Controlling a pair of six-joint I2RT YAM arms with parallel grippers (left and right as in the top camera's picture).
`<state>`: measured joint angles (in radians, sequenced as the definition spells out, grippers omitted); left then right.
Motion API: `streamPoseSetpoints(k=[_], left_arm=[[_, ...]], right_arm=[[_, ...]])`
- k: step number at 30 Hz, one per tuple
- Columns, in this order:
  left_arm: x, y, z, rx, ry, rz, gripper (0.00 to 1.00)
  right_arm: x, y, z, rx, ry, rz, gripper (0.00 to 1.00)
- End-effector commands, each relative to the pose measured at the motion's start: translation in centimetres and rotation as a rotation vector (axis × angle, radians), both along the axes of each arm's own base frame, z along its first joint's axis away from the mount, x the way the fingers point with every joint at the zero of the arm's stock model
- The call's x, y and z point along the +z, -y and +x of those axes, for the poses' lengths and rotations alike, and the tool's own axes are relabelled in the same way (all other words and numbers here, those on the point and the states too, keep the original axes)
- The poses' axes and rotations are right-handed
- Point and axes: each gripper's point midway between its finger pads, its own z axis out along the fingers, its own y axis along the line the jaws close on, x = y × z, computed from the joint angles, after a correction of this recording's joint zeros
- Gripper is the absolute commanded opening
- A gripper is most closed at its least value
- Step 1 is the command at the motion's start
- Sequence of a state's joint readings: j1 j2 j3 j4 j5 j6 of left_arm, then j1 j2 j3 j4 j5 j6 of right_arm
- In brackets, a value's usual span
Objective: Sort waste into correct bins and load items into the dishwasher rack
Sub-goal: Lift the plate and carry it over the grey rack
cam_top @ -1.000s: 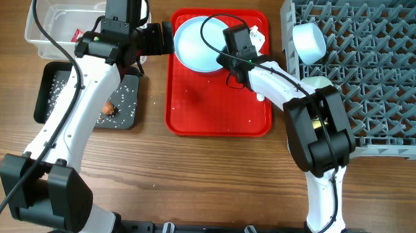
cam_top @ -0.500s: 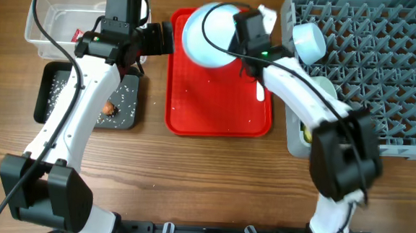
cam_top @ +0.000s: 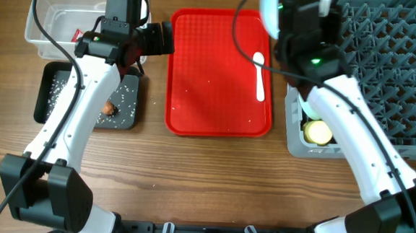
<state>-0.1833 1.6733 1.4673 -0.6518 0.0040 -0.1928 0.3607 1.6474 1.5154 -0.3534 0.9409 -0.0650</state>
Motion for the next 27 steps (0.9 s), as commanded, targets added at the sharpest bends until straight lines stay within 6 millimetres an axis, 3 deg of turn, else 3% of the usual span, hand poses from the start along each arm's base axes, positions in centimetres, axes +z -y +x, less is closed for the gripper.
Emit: streamPoseSetpoints(k=[1,6,11,13,21,27], left_arm=[[0.9,-0.2,0.2,0.005,0.024,0.009,1.0],[0.9,-0.2,0.2,0.005,0.024,0.01,1.0],[0.9,-0.2,0.2,0.005,0.024,0.01,1.0],[0.9,-0.2,0.2,0.005,0.024,0.01,1.0],[0.9,-0.2,0.2,0.005,0.024,0.01,1.0],[0.9,-0.2,0.2,0.005,0.024,0.01,1.0]], right_arm=[[1.6,5.4,-1.1,-0.132,-0.076,-0.161,0.04],[1.4,9.6,-1.3,-0.167,-0.18,-0.24,0.04],[-1.1,9.8,0.1,0.077,-0.415,-0.363,0.04],[-1.7,9.9,0.5,0.125,-0.431,-0.36,0.04],[-3.9,14.4,0.9,0.05,-0.483,-0.337,0.04],[-7.4,15.0,2.8,0.122,-0.598,-0.407,0.04]])
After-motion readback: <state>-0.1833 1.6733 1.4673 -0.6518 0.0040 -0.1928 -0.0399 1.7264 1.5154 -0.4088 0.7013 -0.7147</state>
